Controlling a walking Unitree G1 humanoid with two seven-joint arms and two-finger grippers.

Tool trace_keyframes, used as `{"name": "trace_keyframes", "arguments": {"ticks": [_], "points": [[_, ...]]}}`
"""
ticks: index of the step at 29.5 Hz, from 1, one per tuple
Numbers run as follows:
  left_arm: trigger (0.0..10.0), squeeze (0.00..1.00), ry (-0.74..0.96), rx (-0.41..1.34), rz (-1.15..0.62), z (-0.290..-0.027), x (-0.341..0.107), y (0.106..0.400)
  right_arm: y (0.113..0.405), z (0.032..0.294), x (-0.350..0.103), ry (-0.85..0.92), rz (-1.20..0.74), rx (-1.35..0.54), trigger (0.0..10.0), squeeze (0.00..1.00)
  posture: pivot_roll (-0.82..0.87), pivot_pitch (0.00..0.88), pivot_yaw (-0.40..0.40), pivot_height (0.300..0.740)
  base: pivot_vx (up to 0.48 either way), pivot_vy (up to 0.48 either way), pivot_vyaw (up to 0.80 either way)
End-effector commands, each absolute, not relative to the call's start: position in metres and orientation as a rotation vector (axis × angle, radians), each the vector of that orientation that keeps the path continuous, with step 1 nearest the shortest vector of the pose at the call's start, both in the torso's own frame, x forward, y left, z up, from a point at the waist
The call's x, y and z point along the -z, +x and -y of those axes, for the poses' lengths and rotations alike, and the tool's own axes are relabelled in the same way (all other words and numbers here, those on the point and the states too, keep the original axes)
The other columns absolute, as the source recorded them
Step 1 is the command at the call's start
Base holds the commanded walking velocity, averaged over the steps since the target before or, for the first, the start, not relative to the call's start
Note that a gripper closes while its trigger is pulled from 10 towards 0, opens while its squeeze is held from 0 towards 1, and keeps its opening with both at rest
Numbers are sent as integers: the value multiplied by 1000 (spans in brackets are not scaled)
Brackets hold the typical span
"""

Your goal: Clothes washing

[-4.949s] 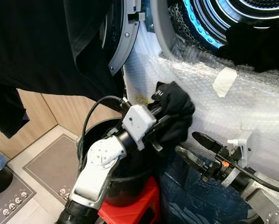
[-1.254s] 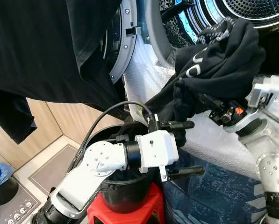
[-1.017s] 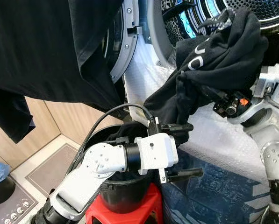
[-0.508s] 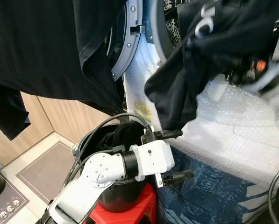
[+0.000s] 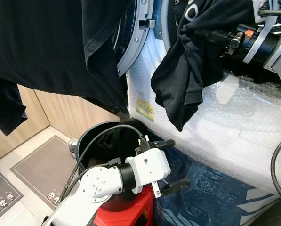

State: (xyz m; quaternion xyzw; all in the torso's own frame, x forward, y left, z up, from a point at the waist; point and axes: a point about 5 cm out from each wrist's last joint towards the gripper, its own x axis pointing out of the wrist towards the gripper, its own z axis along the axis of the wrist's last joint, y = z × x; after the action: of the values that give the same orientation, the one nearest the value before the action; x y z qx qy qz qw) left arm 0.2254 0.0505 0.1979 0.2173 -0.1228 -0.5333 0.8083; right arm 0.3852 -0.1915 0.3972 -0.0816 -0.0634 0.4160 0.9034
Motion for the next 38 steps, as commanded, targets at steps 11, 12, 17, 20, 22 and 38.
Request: {"name": "trace_keyframes", "arguments": {"ticks": [11,12,17,20,22,38], "points": [[10000,0,456,1131,245,-48,-200,215,403,203,-419,-246,133,-278,10000,0,15,140,-77,740,0,0,0],[10000,0,450,1130,242,-48,-200,213,404,204,-420,-243,140,-246,10000,0,18,149,-79,740,0,0,0],[10000,0,432,1118,222,-48,-199,209,404,206,-429,-209,193,-98,10000,0,31,171,-81,740,0,0,0],[10000,0,430,1114,215,-48,-199,208,404,206,-431,-201,207,-59,10000,0,31,171,-81,740,0,0,0],[10000,0,419,1108,204,-48,-198,205,404,208,-434,-153,230,-19,10000,0,49,205,-86,740,0,0,0],[10000,0,353,1066,99,-51,-192,183,384,266,-451,166,363,400,10000,0,67,275,-86,740,0,0,0]]}}
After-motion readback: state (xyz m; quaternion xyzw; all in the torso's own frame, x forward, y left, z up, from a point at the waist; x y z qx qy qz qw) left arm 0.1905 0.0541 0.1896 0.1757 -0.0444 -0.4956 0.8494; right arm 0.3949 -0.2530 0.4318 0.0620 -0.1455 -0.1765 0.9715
